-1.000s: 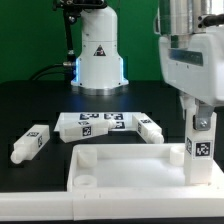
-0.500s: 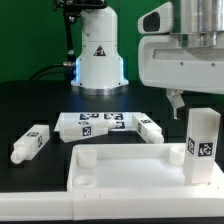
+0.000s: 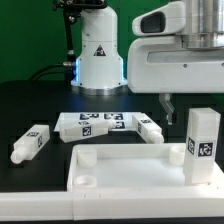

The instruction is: Assemble desk

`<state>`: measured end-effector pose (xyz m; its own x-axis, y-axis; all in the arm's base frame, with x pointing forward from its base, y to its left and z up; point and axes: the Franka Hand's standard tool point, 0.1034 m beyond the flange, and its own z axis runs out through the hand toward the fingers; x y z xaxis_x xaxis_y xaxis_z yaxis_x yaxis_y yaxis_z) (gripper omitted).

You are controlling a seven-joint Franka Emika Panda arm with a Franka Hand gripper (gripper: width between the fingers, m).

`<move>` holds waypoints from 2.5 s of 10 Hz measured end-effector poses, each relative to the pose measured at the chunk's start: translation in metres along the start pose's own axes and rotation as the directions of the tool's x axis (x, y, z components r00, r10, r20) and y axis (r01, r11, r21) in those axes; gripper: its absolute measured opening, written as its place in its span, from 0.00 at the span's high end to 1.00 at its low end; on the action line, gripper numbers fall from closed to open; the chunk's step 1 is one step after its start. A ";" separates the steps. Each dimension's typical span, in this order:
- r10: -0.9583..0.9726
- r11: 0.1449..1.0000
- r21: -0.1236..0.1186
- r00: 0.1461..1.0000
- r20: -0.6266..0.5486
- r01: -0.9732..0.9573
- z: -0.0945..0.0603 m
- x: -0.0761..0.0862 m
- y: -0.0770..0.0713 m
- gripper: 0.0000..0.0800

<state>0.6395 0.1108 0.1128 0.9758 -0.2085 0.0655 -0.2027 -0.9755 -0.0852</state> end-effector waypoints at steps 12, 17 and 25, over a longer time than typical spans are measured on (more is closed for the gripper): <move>0.974 0.224 0.018 0.225 0.025 -0.974 0.003 -0.002 -0.009 0.64; 0.775 0.630 0.052 0.631 0.005 -0.775 0.004 0.001 -0.003 0.36; -0.195 0.981 -0.030 0.980 -0.045 0.194 0.000 0.000 -0.006 0.19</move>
Offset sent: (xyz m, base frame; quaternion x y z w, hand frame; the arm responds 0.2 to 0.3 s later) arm 0.0000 0.0000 0.0000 0.0000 0.0000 0.1296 0.9916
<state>0.6404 0.1168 0.1132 0.9920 -0.0174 0.1254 -0.0124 -0.9991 -0.0410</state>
